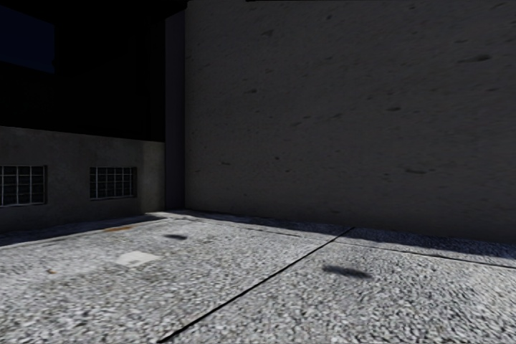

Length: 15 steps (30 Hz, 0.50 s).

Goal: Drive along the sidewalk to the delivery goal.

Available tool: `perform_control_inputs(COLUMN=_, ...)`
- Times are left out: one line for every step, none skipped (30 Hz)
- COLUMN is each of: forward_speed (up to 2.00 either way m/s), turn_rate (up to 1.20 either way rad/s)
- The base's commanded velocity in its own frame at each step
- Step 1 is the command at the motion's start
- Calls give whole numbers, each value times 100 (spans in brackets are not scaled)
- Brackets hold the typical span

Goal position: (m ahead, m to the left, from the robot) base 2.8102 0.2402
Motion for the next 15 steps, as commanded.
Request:
perform_control_inputs(forward_speed=174, turn_rate=0)
perform_control_inputs(forward_speed=154, turn_rate=0)
perform_control_inputs(forward_speed=143, turn_rate=0)
perform_control_inputs(forward_speed=134, turn_rate=0)
perform_control_inputs(forward_speed=127, turn_rate=0)
perform_control_inputs(forward_speed=120, turn_rate=0)
perform_control_inputs(forward_speed=108, turn_rate=0)
perform_control_inputs(forward_speed=97, turn_rate=0)
perform_control_inputs(forward_speed=97, turn_rate=0)
perform_control_inputs(forward_speed=86, turn_rate=0)
perform_control_inputs(forward_speed=0, turn_rate=0)
perform_control_inputs(forward_speed=0, turn_rate=0)
perform_control_inputs(forward_speed=0, turn_rate=0)
perform_control_inputs(forward_speed=0, turn_rate=0)
perform_control_inputs(forward_speed=0, turn_rate=0)
